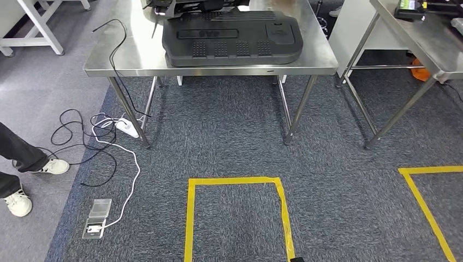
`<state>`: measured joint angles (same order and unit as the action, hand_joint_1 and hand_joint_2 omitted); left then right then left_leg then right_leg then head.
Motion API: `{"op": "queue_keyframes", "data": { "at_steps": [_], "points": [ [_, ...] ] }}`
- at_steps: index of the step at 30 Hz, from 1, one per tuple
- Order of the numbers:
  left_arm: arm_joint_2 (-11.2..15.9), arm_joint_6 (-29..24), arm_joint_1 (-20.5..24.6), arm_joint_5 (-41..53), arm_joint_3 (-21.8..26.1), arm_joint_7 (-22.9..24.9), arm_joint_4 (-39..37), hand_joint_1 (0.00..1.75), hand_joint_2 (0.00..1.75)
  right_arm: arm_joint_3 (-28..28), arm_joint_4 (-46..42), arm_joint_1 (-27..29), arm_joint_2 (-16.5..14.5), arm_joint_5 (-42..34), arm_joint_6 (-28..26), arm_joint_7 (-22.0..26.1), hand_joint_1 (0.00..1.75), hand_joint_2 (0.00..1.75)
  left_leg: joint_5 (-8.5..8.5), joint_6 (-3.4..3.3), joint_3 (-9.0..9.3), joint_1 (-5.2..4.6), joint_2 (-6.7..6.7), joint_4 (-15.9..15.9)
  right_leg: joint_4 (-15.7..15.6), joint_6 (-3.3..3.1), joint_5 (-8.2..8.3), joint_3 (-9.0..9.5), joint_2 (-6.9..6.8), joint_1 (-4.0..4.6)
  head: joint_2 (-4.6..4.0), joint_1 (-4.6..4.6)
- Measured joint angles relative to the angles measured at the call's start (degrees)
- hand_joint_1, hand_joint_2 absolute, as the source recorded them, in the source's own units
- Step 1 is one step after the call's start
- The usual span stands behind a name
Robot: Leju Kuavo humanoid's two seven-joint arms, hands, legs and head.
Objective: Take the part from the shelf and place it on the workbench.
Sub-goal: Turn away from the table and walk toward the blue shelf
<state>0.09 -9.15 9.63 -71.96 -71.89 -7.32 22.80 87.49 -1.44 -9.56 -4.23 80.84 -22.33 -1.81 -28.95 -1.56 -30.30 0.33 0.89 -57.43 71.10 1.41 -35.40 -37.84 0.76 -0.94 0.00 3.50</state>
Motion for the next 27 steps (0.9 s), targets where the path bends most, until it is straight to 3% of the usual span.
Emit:
{"op": "queue_keyframes", "data": {
  "at_steps": [1,2,3,5,7,11,13,15,16,17,18,21,23,25,27],
  "points": [
    [0.0,0.0,-0.1,0.0,0.0,0.1,0.0,0.00,0.00,0.0,0.0,0.1,0.0,0.0,0.0,0.0,0.00,0.00,0.01,-0.01,-0.11,-0.06,0.38,-0.1,2.6,0.11,-0.89,-0.95,-0.10,0.00,0.00,0.10],
    [0.0,0.1,-0.1,0.0,0.1,0.1,-0.1,0.00,0.00,0.0,0.0,0.1,0.0,0.0,0.0,0.0,0.00,0.00,0.00,-0.01,-0.19,-0.10,0.72,-0.2,3.2,0.17,-0.60,-0.91,-0.19,0.00,0.00,0.14],
    [0.0,0.1,-0.1,0.0,0.1,0.1,-0.1,0.00,0.00,0.0,0.0,0.2,0.0,0.0,0.0,0.0,0.00,0.00,-0.02,0.02,-0.22,-0.12,1.01,-0.3,1.5,0.15,0.72,0.22,-0.35,0.00,0.00,0.18],
    [0.0,0.1,-0.1,0.0,0.2,0.1,-0.1,0.00,0.00,0.0,-0.1,0.2,0.0,0.1,0.0,-0.1,0.00,0.00,-0.16,0.21,-0.23,-0.18,1.49,-0.6,-6.1,-0.14,4.23,4.32,-1.34,0.07,0.00,0.34],
    [0.0,0.1,-0.1,0.0,0.2,0.0,-0.1,0.00,0.00,0.0,-0.1,0.0,0.0,0.1,0.0,-0.2,0.00,0.00,-0.32,0.66,-0.37,-0.40,1.83,-0.9,-11.5,-0.72,5.76,6.79,-2.28,0.36,0.00,0.40],
    [0.0,0.1,0.0,0.0,0.2,-0.1,-0.2,0.00,0.00,0.0,-0.1,0.2,0.0,0.1,-0.1,-0.2,0.00,0.00,-0.69,1.84,-0.52,-0.40,2.05,-1.4,-12.8,-2.01,6.19,6.76,-1.77,0.42,0.00,-0.04],
    [0.0,0.1,0.0,0.0,0.2,-0.1,-0.2,0.00,0.00,0.0,-0.1,0.1,0.1,0.1,-0.1,-0.2,0.00,0.00,-3.44,2.55,-1.94,-0.16,1.03,-5.2,-13.1,-2.63,6.62,6.59,-1.45,0.18,0.00,-0.48],
    [0.0,0.1,0.0,0.0,0.2,-0.1,-0.3,0.00,0.00,0.0,-0.1,0.1,0.0,0.1,-0.1,-0.2,0.00,0.00,-7.30,3.07,-4.94,0.11,0.12,-12.5,-13.1,-2.85,6.76,6.32,-1.03,0.21,0.00,-0.94],
    [0.0,0.1,-0.1,0.0,0.2,-0.1,-0.3,0.00,0.00,0.0,-0.1,0.1,0.0,0.1,-0.1,-0.2,0.00,0.00,-8.33,3.20,-6.19,0.18,-0.03,-15.5,-13.0,-2.88,6.78,6.25,-0.77,0.23,0.00,-1.01],
    [0.0,0.1,-0.2,0.0,0.2,-0.1,-0.4,0.00,0.00,0.0,-0.1,0.1,0.0,0.1,-0.1,-0.3,0.00,0.00,-8.30,3.23,-6.68,0.22,-0.13,-16.8,-13.0,-2.88,6.81,6.22,-0.47,0.24,0.00,-1.05],
    [0.0,0.1,-0.2,0.0,0.2,-0.1,-0.4,0.00,0.00,0.0,-0.1,0.2,0.0,0.1,-0.1,-0.3,0.00,0.00,-7.10,3.16,-6.11,0.25,-0.24,-15.7,-13.0,-2.86,6.82,6.25,-0.10,0.24,0.00,-1.09],
    [0.0,0.1,-0.4,0.0,0.2,-0.1,-0.5,0.00,0.00,0.0,-0.1,0.1,0.0,0.1,-0.1,-0.3,0.00,0.00,-1.56,2.56,-1.22,0.34,-1.71,-4.9,-12.7,-2.56,6.81,6.31,1.00,0.29,0.00,-1.16],
    [0.0,0.1,-0.4,0.0,0.2,-0.1,-0.5,0.00,0.00,0.0,-0.1,0.0,-0.1,0.1,0.0,-0.3,0.00,0.00,-0.73,2.23,0.04,0.20,-2.62,-1.2,-12.6,-1.92,6.95,5.94,1.56,0.29,0.00,-1.19],
    [0.0,0.2,-0.5,0.0,0.2,-0.1,-0.5,0.00,0.00,0.0,-0.1,0.0,-0.1,0.1,0.0,-0.3,0.00,0.00,-0.66,1.78,0.03,0.05,-2.31,-0.8,-12.7,-1.07,7.19,5.66,2.06,0.19,0.00,-1.20],
    [0.0,0.2,-0.4,0.0,0.2,0.0,-0.5,0.00,0.00,0.0,-0.1,0.1,-0.1,0.1,0.0,-0.3,0.00,0.00,-0.18,0.95,0.10,0.20,-1.64,-0.2,-11.5,-0.45,6.16,5.20,1.64,0.10,0.00,-1.01]
  ]
}}
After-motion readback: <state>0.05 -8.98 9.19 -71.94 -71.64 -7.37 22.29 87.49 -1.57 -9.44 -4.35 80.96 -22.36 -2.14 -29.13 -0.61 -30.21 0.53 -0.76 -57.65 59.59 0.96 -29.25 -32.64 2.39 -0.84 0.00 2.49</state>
